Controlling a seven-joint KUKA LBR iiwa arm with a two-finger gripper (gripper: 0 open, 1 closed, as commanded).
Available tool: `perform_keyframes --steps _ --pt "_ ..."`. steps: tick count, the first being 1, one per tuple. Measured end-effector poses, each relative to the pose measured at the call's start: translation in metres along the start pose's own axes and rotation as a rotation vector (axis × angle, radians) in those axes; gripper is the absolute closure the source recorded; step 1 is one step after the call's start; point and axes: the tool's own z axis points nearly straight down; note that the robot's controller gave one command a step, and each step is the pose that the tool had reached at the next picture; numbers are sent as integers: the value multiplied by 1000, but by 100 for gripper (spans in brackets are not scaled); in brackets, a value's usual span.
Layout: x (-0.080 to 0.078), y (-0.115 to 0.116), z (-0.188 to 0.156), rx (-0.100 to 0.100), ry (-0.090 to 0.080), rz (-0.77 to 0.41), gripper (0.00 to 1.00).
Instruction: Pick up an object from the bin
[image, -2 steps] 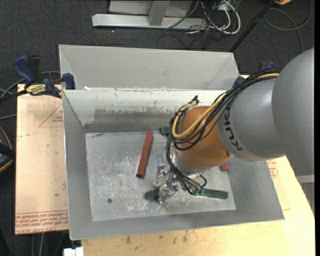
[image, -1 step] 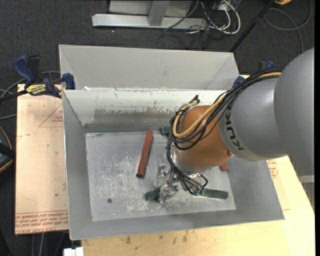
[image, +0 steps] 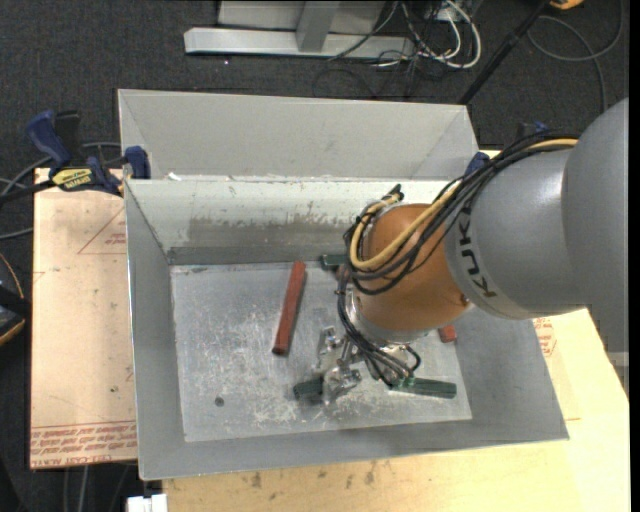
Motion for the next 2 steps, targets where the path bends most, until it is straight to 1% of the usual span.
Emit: perform_keyframes --steps 1,2 --pt "-1 0 -10 1 -3 0 100" --pt "0 0 -18 0 3 1 100"
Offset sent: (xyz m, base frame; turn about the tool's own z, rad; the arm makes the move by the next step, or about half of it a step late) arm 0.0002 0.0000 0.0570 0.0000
